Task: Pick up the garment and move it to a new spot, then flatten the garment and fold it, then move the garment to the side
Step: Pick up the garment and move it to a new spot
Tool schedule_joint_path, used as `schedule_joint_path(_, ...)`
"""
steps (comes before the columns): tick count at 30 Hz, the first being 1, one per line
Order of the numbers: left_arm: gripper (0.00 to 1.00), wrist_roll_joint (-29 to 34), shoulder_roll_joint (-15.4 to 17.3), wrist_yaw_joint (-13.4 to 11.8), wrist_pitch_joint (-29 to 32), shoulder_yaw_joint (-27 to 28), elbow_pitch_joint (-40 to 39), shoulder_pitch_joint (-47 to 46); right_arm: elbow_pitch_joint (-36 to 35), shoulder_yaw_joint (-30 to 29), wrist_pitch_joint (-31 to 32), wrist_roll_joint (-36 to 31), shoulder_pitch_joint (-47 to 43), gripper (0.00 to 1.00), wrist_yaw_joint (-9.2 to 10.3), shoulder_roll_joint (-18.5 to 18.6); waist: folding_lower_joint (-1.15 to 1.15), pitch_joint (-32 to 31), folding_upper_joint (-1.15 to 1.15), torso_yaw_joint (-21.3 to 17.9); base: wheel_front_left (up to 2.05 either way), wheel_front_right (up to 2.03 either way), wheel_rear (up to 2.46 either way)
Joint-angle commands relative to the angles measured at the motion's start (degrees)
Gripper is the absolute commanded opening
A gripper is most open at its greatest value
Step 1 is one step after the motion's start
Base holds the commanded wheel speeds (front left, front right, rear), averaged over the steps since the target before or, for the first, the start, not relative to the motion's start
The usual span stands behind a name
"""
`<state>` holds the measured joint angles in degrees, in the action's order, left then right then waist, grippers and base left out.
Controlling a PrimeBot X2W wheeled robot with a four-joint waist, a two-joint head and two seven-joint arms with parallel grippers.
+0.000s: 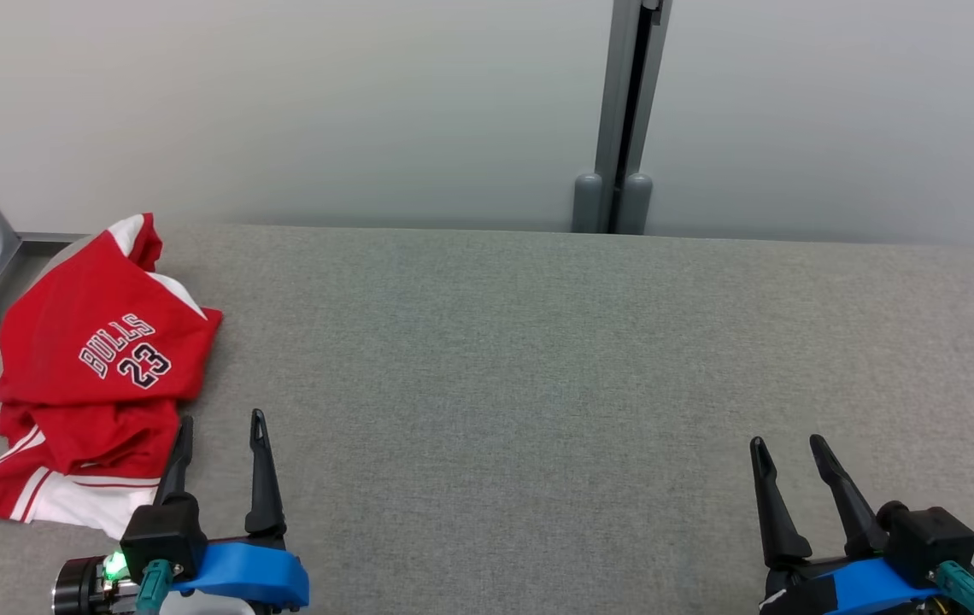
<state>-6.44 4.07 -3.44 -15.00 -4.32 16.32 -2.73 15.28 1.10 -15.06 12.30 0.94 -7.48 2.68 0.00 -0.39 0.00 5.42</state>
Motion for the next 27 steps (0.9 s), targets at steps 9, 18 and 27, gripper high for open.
schedule_joint_path(9,1.00,-0.38,0.52,-0.38,-0.27,1.03,-1.70,-0.17,-0.54,0.63,-0.18,0.47,-0.33,1.00,-0.03,0.37,0.00,0.77,0.00,5.68,0.00,0.00,0.00)
schedule_joint_path(18,1.00,-0.52,0.64,-0.51,-0.24,1.92,-2.35,0.42,-0.34,1.06,-0.19,0.45,-0.41,1.00,-0.03,0.37,0.00,1.01,0.00,12.49,0.00,0.00,0.00)
schedule_joint_path(27,1.00,-0.60,0.73,-0.45,-0.23,2.78,-2.36,0.68,-0.14,1.21,-0.18,0.17,-0.59,1.00,-0.03,0.37,0.00,0.96,0.00,19.08,0.00,0.00,0.00)
